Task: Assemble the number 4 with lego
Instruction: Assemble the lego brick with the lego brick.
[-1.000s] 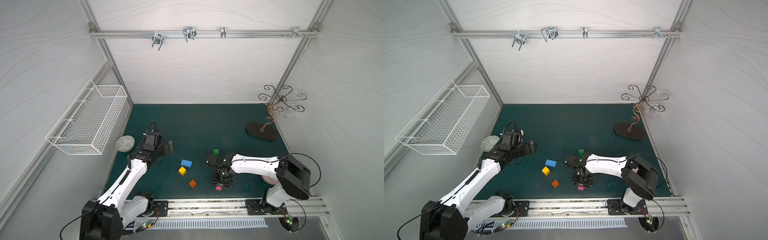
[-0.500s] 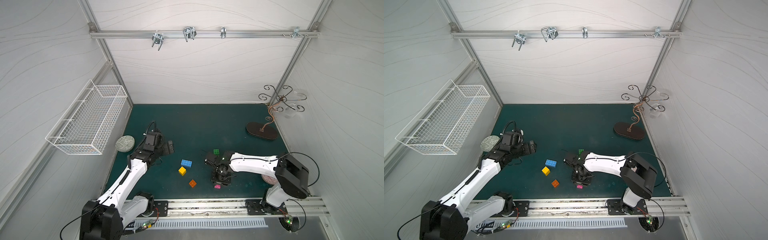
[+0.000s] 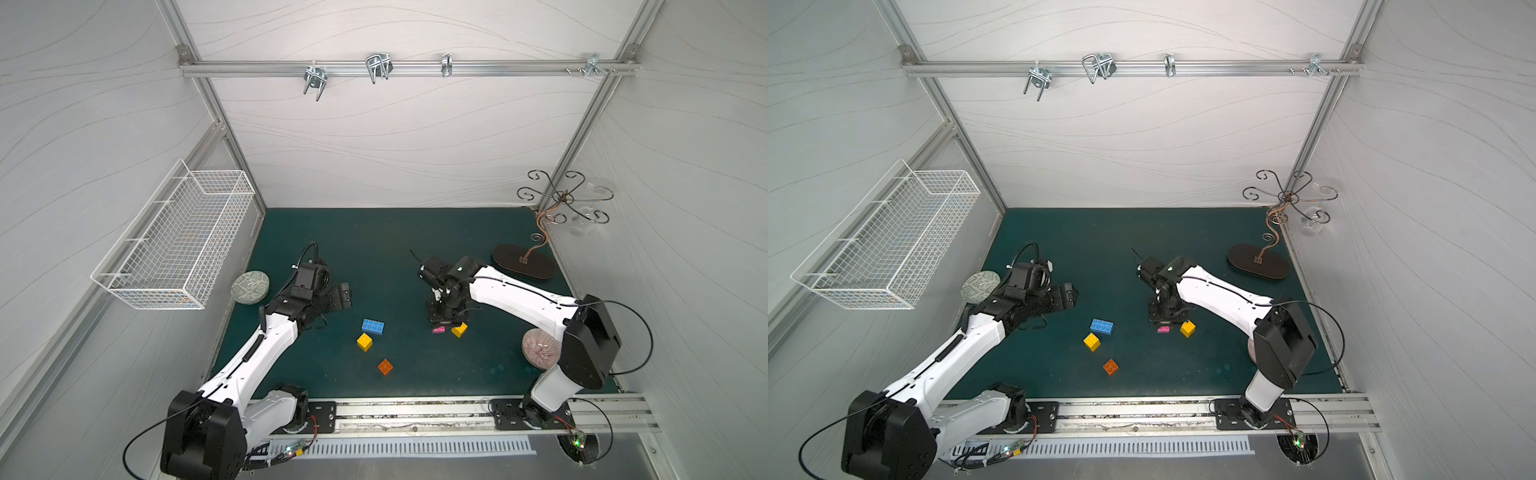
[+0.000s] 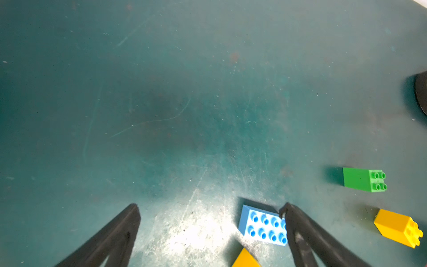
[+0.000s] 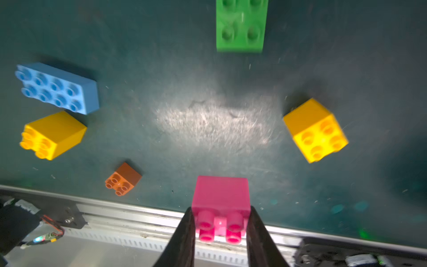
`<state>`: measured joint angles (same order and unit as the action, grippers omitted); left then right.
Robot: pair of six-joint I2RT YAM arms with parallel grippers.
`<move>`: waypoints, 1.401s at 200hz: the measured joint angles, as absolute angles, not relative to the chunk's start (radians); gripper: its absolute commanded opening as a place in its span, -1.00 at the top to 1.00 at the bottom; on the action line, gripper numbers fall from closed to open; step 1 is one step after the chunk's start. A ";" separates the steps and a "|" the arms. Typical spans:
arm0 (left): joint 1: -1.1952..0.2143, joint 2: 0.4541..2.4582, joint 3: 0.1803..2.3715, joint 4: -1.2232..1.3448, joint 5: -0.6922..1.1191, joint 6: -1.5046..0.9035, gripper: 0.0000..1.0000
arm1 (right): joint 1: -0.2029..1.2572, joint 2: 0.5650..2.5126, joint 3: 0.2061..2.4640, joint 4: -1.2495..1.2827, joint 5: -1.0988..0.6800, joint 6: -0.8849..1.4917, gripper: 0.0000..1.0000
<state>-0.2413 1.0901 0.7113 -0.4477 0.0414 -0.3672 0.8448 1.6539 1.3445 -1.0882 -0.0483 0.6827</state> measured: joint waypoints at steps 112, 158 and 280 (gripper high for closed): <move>-0.320 1.141 0.726 -0.446 0.073 -0.324 -0.99 | 0.659 1.835 1.522 -1.143 -0.088 0.378 0.50; -0.328 1.180 0.756 -0.447 0.089 -0.317 -0.99 | 0.649 1.887 1.556 -1.143 -0.091 0.357 0.50; -0.336 1.232 0.782 -0.443 0.110 -0.302 -0.99 | 0.600 1.957 1.588 -1.134 -0.119 0.359 0.52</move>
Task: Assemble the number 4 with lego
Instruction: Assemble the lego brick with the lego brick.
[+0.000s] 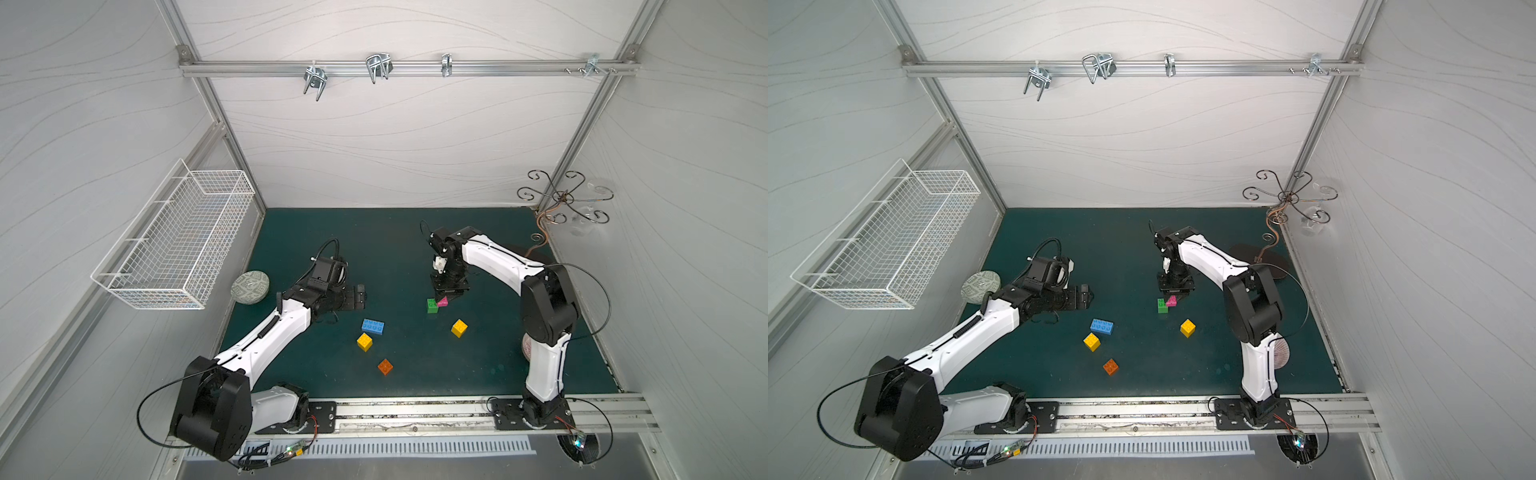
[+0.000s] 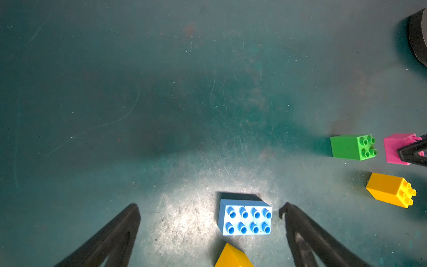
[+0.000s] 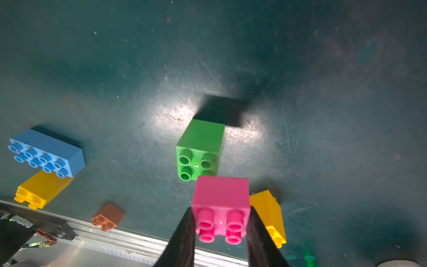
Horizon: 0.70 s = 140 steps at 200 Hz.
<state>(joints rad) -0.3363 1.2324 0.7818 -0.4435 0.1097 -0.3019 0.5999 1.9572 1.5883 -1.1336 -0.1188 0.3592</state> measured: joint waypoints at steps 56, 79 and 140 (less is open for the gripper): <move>-0.336 1.233 0.783 -0.443 0.110 -0.299 -0.99 | 0.600 1.972 1.609 -1.134 -0.132 0.366 0.52; -0.336 1.233 0.783 -0.443 0.109 -0.299 -0.99 | 0.600 1.982 1.613 -1.134 -0.134 0.367 0.53; -0.336 1.240 0.784 -0.443 0.109 -0.299 -0.99 | 0.600 1.991 1.613 -1.134 -0.133 0.370 0.54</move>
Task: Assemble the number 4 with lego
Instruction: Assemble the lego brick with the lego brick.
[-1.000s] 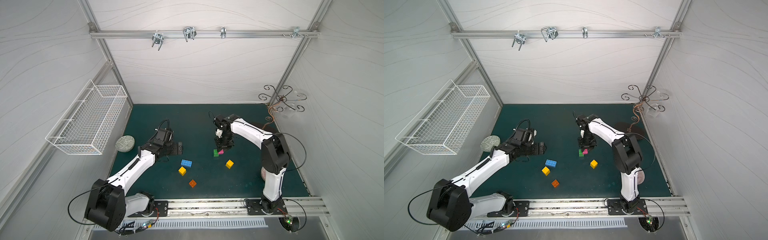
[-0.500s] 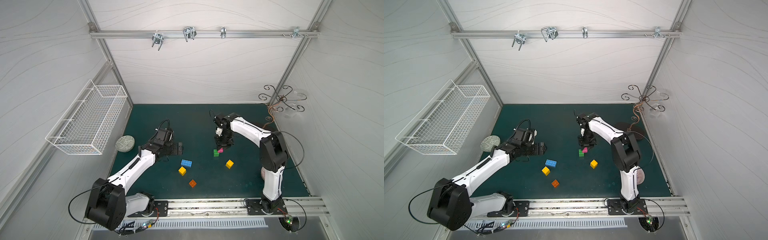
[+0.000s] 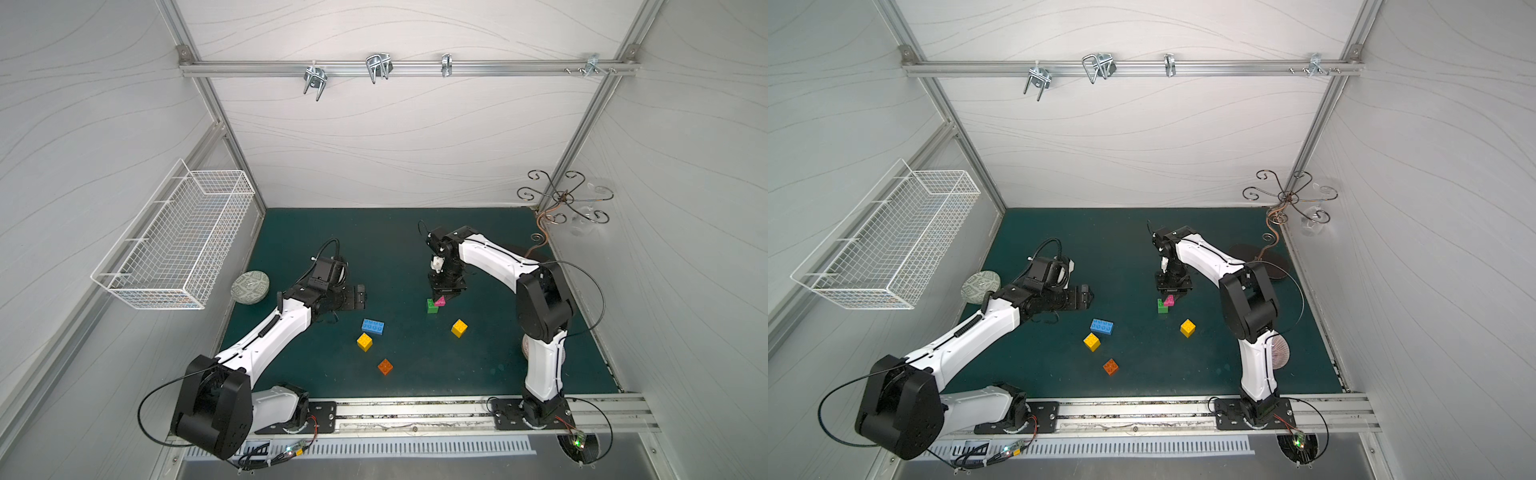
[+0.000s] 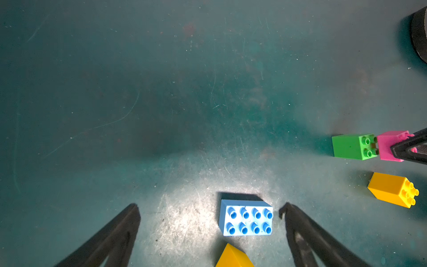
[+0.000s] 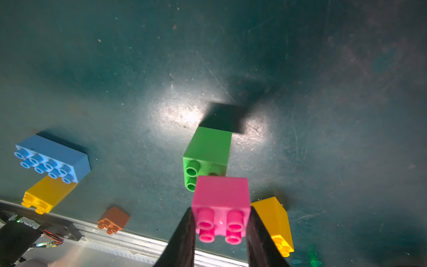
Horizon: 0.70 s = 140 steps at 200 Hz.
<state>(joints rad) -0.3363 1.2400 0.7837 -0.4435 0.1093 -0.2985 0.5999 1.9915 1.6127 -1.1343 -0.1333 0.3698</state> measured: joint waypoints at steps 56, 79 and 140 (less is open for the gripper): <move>-0.336 1.242 0.786 -0.443 0.109 -0.299 -0.99 | 0.600 2.008 1.613 -1.134 -0.126 0.376 0.55; -0.336 1.242 0.788 -0.443 0.109 -0.299 -0.99 | 0.600 2.009 1.612 -1.134 -0.121 0.378 0.55; -0.336 1.243 0.789 -0.443 0.109 -0.299 -0.99 | 0.601 2.019 1.616 -1.139 -0.108 0.395 0.57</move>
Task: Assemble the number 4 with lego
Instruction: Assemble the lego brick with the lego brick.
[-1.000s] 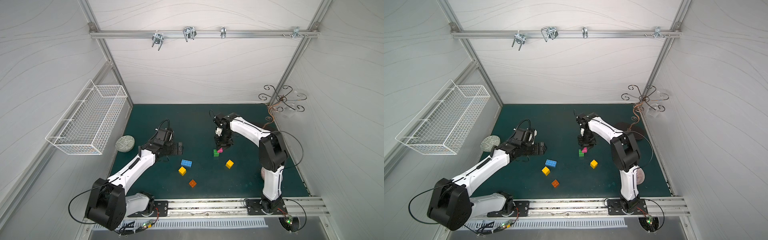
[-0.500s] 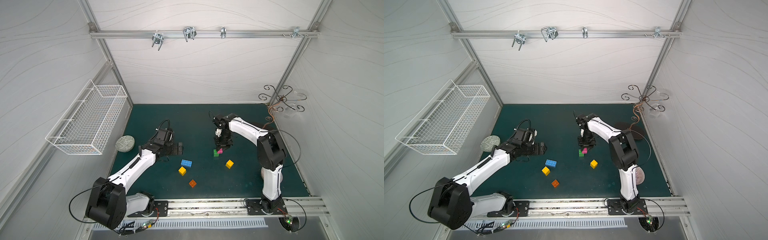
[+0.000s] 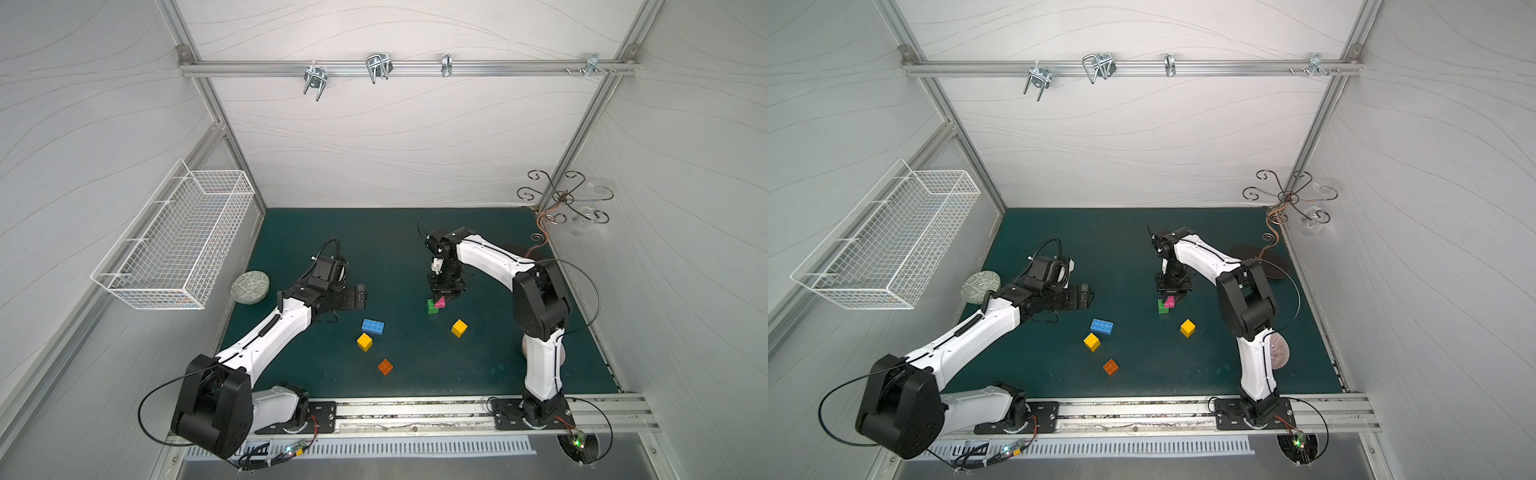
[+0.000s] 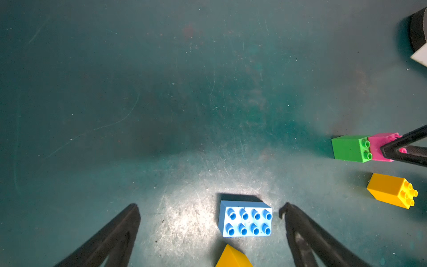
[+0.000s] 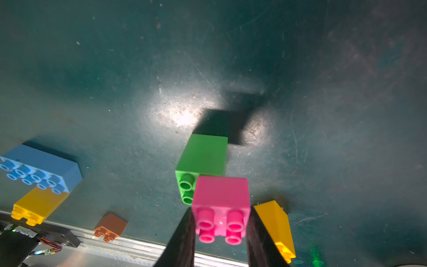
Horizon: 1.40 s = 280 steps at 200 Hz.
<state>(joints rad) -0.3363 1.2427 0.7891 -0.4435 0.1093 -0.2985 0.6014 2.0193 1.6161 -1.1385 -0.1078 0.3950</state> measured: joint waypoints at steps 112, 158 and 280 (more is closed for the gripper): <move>-0.336 1.243 0.800 -0.445 0.109 -0.299 -0.99 | 0.619 2.045 1.650 -1.173 -0.076 0.396 0.58; -0.336 1.243 0.803 -0.444 0.109 -0.299 -0.99 | 0.620 2.045 1.650 -1.173 -0.078 0.397 0.50; -0.336 1.243 0.803 -0.444 0.107 -0.299 -0.99 | 0.622 2.053 1.665 -1.186 -0.078 0.402 0.34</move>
<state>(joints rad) -0.3363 1.2427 0.8032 -0.4442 0.1074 -0.2985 0.6216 2.0529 1.6653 -1.1862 -0.0784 0.4015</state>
